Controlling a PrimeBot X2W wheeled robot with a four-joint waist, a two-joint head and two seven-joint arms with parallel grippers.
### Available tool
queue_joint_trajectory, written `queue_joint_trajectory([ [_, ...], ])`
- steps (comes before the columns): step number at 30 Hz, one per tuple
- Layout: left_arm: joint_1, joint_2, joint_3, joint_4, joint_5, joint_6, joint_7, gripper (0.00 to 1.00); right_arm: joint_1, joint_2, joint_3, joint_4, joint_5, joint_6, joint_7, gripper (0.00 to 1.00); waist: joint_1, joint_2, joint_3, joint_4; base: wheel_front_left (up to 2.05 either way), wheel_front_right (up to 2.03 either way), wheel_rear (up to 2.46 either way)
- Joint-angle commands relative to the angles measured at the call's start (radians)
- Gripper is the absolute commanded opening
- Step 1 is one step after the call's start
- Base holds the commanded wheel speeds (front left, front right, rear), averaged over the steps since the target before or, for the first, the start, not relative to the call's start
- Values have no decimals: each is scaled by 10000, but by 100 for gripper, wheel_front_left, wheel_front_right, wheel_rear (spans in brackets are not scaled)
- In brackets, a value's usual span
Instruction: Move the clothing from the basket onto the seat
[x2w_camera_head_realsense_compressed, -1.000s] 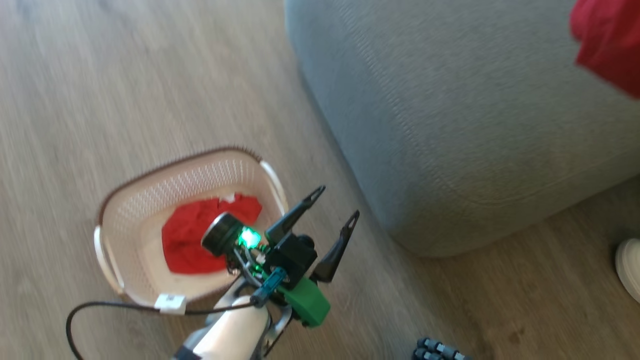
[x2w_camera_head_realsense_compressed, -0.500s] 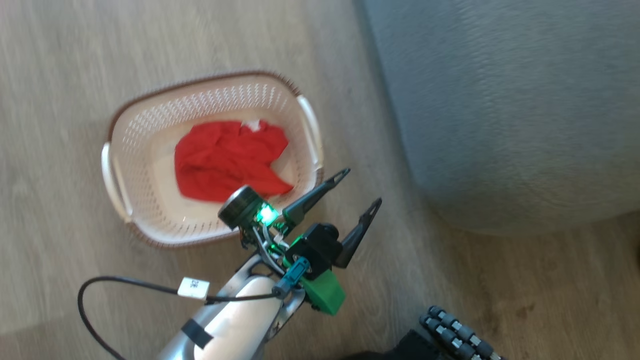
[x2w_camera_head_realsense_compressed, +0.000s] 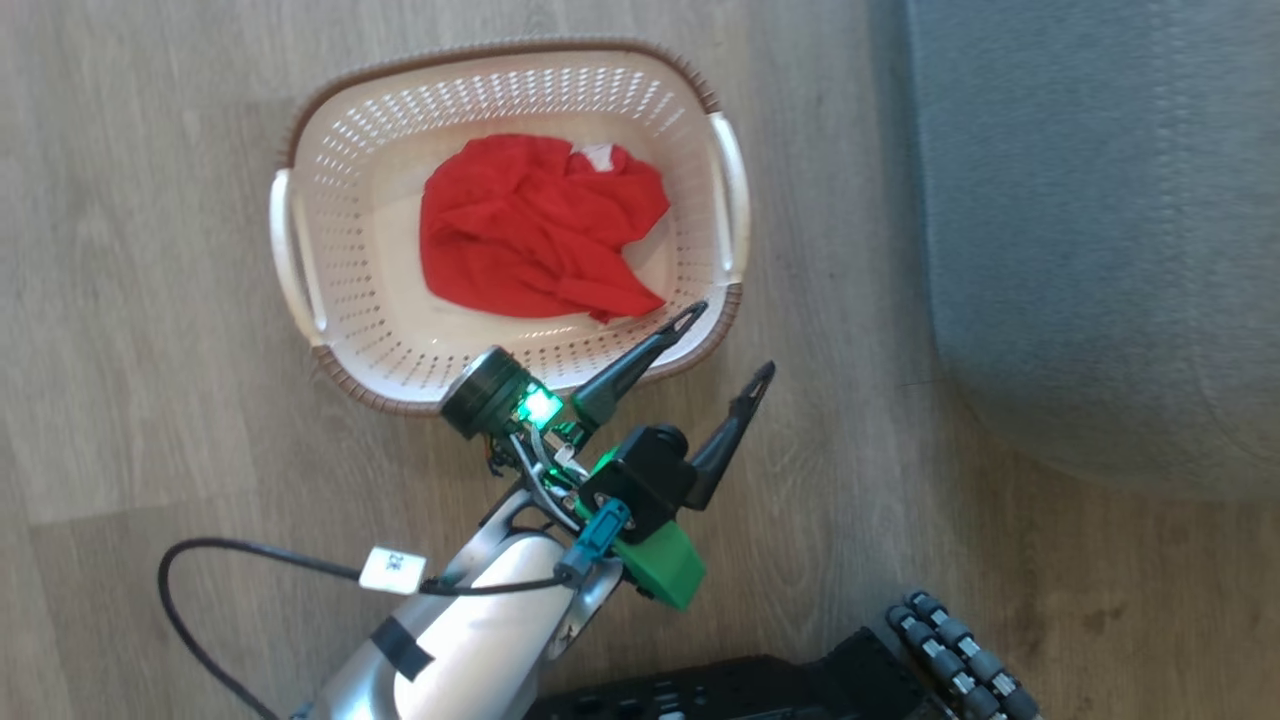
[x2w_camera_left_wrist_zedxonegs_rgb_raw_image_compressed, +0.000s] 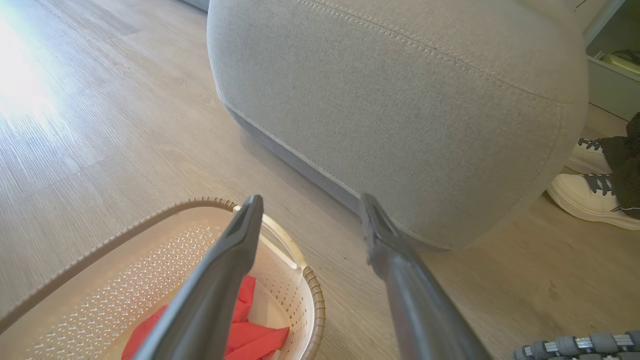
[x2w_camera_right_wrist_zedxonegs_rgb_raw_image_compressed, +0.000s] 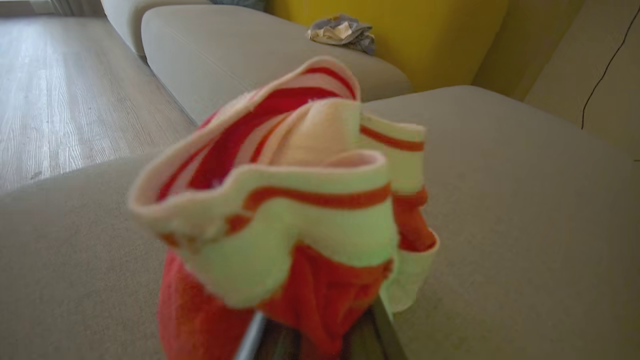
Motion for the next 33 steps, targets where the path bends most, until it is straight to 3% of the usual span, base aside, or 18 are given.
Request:
queue_joint_trajectory([
  [1, -76, -45, 105, -325, -10, 115, -49, 100, -73, -569, 320, -2, 83, -2, 231, 0, -2, 1, 138, 160, 0, 0, 0],
  [9, -288, -101, -89, -396, -128, 311, -49, 100, -484, -753, 1084, 1198, 588, -2, 1191, 0, -2, 1, 268, 363, 0, 0, 0],
  [15, -398, -72, -71, -407, -183, 417, -49, 100, -521, -847, 1455, 1428, 793, -2, 880, 0, -2, 1, 258, 396, 0, 0, 0],
  [17, -405, -53, -60, -423, -197, 447, -49, 100, -541, -902, 1457, 1541, 778, -2, 539, 100, -2, 1, 211, 372, 0, 0, 0],
  [26, -385, -43, -90, -371, -291, 431, -49, 100, -533, -733, 1412, 1865, 712, -2, 56, 100, -2, 1, -419, 182, 0, 0, 0],
  [33, -9, -69, -48, -310, -508, 376, -49, 100, 217, -458, 2095, 1575, 271, -2, -254, 100, -2, 1, -1869, 18, 0, 0, 0],
])
